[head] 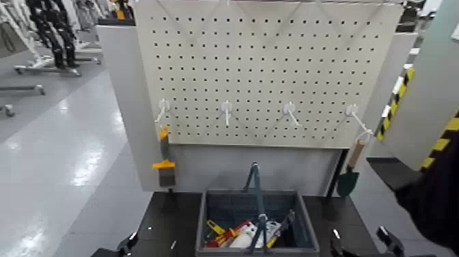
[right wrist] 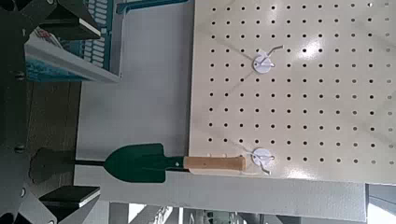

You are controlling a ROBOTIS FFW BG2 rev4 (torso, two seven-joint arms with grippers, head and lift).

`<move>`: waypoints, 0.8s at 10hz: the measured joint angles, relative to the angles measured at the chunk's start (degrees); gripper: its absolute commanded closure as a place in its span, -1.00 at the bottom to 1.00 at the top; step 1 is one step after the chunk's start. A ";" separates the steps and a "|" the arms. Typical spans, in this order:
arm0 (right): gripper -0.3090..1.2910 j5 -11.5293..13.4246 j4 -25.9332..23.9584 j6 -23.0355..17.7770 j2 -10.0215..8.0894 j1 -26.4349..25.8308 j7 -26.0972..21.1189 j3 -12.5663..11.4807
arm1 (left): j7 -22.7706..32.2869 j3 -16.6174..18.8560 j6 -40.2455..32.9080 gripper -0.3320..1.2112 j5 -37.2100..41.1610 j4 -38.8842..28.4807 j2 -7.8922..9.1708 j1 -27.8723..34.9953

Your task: Put the tool with the wooden handle into the crate.

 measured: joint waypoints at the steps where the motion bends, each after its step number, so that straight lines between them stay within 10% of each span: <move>1: -0.45 -0.18 -0.60 1.92 -0.01 -0.92 3.24 -2.52 | -0.06 -0.05 0.52 -0.43 0.10 -0.14 0.07 -0.03; 4: -0.45 -1.97 -0.34 7.52 -1.77 -4.89 12.12 -8.28 | -0.25 -0.24 0.86 -0.43 0.40 -0.16 0.19 -0.17; 8: -0.45 -1.52 0.09 13.69 -7.40 -10.76 17.95 -10.20 | -0.37 -0.41 1.21 -0.43 0.63 0.09 0.14 -0.41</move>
